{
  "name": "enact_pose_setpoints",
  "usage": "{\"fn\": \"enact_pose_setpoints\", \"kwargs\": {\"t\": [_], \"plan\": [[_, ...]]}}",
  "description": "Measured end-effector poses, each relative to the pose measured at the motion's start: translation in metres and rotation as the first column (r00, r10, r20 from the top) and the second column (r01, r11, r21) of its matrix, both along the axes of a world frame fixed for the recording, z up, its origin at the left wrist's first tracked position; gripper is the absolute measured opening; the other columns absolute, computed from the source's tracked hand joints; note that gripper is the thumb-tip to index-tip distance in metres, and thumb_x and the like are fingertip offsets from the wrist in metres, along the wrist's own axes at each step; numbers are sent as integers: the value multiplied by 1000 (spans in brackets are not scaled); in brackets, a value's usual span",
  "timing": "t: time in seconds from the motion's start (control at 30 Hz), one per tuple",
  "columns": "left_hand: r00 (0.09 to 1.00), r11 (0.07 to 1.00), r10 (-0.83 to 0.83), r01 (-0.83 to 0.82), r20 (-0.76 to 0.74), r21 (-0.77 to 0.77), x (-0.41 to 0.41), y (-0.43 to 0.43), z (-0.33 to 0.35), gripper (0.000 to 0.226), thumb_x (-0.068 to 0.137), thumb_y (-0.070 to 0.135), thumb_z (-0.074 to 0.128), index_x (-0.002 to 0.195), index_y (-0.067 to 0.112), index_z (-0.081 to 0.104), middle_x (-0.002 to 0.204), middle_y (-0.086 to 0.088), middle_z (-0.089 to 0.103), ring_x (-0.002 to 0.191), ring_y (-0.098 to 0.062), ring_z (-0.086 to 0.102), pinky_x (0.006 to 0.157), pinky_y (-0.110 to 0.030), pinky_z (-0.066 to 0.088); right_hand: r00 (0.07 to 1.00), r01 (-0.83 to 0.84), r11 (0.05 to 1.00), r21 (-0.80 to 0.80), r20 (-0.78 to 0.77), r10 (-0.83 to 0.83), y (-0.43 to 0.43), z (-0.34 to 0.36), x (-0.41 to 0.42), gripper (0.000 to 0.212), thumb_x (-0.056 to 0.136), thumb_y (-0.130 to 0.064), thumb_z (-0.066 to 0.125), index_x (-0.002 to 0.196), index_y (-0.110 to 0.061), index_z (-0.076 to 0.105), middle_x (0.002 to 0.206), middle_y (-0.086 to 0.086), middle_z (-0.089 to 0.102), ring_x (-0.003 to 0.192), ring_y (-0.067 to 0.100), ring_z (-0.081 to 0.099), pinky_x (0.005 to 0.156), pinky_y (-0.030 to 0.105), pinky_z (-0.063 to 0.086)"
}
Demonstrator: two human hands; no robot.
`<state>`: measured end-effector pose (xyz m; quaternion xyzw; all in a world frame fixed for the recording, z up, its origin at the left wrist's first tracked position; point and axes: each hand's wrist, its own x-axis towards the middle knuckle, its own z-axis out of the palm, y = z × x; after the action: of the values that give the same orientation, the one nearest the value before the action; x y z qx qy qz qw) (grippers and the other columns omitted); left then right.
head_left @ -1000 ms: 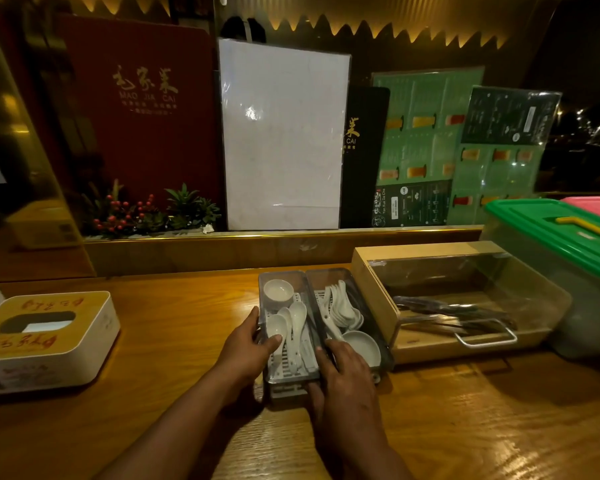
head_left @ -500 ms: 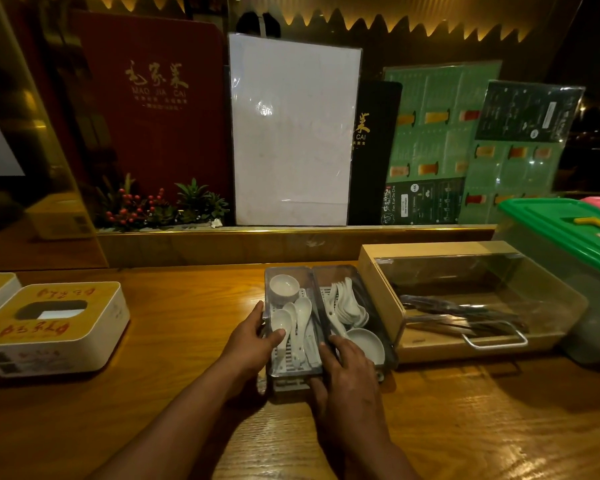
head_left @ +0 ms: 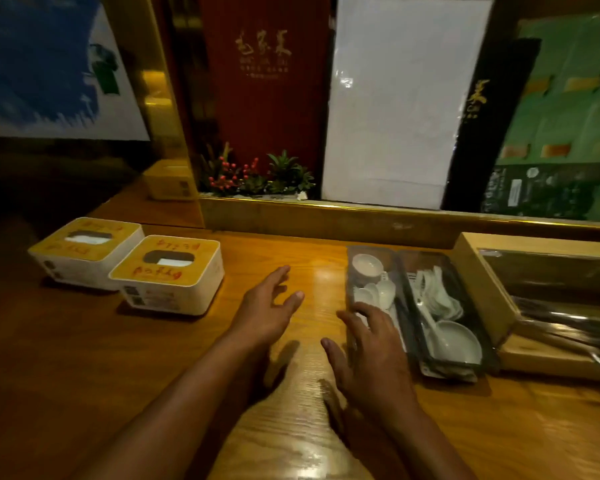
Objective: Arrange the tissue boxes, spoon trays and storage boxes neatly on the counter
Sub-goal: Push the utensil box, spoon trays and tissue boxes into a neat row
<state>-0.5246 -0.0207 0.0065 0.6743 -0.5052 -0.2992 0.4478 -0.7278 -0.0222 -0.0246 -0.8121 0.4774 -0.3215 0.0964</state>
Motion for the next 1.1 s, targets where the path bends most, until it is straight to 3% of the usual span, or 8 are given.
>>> {"fn": "enact_pose_setpoints", "kwargs": {"t": [0.1,0.2,0.3,0.43,0.53,0.63,0.87,1.1], "plan": [[969,996,30,-7,247,-94,59,20,15,48,94,38,64,140,34,52,143,6,53,124,-13,55,95,-37,53,993,-116,993,18,-19,117,2,9,56,55,90,-54,57,139,-29,52,141,-3,48,129,16,42,99,35,45],[895,988,112,-54,432,-145,125,35,23,43,94,39,63,135,32,57,144,4,54,126,-18,53,99,-44,51,983,-174,984,37,-60,176,1,18,124,61,91,-52,58,145,-30,43,145,-1,45,132,20,40,102,35,43],[848,976,202,-133,490,-173,190,42,18,45,91,38,66,134,27,59,141,0,55,125,-23,54,97,-50,52,987,-138,987,81,-73,144,-2,21,195,67,88,-51,61,148,-34,36,147,0,41,132,22,39,100,39,46],[806,976,213,-199,553,-85,249,46,6,57,87,46,69,137,22,56,149,-8,46,133,-32,47,102,-52,45,995,-38,986,165,-89,53,-4,9,253,67,86,-51,65,145,-38,37,150,3,37,132,25,40,98,42,50],[831,986,143,-165,537,-7,268,45,-2,62,82,59,68,136,31,55,153,-8,41,137,-33,41,104,-56,43,998,32,987,159,-63,-22,-5,3,266,62,85,-51,66,141,-36,42,142,-1,46,125,21,46,90,39,53],[901,993,99,-116,423,15,270,41,-8,71,70,78,60,131,42,53,145,-6,49,130,-31,48,96,-57,50,994,48,995,89,-105,-39,-7,5,266,50,87,-49,63,133,-32,50,133,-1,53,116,22,50,84,40,52],[927,998,-62,57,370,23,230,18,-13,72,81,47,76,145,42,43,142,-5,48,126,-27,50,90,-39,51,968,153,987,45,-209,-140,-22,16,215,43,91,-43,61,130,-26,54,128,-1,59,113,25,52,88,42,46],[928,994,-108,111,358,10,152,-17,-14,71,88,38,71,151,38,38,156,-7,33,137,-28,40,104,-37,43,937,294,956,21,-206,-283,-47,18,141,43,89,-44,62,128,-28,58,127,-3,62,112,21,52,90,42,45]]}}
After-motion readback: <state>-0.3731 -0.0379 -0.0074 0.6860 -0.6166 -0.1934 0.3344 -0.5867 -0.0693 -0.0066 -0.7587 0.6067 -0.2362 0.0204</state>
